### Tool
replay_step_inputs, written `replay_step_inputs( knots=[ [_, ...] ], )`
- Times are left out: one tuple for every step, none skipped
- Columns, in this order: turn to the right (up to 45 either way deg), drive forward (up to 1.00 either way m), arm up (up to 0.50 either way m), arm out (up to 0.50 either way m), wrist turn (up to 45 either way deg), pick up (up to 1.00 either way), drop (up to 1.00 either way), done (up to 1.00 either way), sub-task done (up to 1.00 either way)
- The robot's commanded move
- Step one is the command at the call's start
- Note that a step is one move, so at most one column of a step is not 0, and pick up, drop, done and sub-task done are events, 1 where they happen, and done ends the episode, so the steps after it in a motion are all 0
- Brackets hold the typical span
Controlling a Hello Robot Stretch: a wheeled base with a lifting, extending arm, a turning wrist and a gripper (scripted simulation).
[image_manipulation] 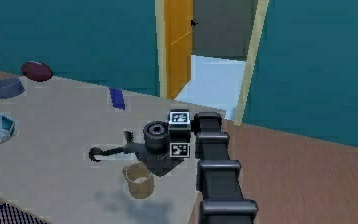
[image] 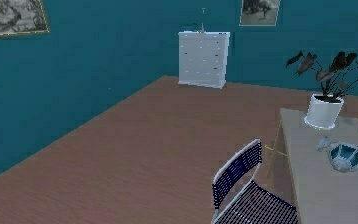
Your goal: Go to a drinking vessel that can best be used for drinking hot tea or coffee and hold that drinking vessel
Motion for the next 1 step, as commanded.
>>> replay_step_inputs(
  knots=[
    [0.0,0.0,0.0,0.0,18.0,0.0,0.0,0.0,0.0]
  ],
)
